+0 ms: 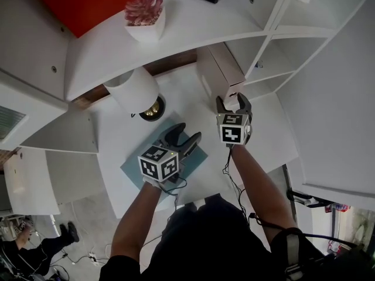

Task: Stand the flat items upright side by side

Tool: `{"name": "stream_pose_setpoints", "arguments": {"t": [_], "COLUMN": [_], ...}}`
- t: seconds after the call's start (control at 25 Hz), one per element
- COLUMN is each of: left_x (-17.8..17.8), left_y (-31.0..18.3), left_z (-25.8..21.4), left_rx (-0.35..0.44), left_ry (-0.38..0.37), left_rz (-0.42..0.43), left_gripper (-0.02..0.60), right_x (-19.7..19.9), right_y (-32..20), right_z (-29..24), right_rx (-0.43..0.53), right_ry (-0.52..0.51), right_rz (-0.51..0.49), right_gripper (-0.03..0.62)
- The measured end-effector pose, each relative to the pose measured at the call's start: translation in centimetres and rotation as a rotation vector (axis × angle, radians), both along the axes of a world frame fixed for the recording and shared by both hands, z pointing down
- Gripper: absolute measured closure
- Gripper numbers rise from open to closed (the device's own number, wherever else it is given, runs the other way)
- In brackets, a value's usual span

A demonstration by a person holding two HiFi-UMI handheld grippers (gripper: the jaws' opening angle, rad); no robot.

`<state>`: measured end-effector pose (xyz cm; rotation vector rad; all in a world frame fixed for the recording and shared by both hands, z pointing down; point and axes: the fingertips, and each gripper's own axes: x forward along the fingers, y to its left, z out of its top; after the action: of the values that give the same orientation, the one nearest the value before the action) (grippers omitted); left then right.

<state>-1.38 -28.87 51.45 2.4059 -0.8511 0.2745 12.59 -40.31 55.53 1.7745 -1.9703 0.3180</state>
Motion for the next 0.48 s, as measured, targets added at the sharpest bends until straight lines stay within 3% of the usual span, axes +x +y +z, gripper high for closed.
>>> {"name": "stream_pose_setpoints", "arguments": {"t": [0.2,0.36,0.48], "left_x": [-0.2,-0.3,-0.7], "left_y": [0.4,0.9,1.3], "left_z": [-0.2,-0.5,-0.8], "left_rx": [-0.001,-0.001,0.001], "left_ry": [0.010,0.018,0.017], "left_rz": [0.007,0.011,0.004], "left_gripper": [0.313,0.313,0.313], "right_x": [0.1,-0.5,-0.7], "right_y": [1.4,2.6,2.3], "right_z": [-0.2,-0.5,-0.1], "right_rx": [-0.012,-0.002,-0.012], "right_ry": [-0.021,-0.038,-0.029], "right_rz": [0.013,0.018,0.014], "right_gripper": [0.304,0.389,0.399]}}
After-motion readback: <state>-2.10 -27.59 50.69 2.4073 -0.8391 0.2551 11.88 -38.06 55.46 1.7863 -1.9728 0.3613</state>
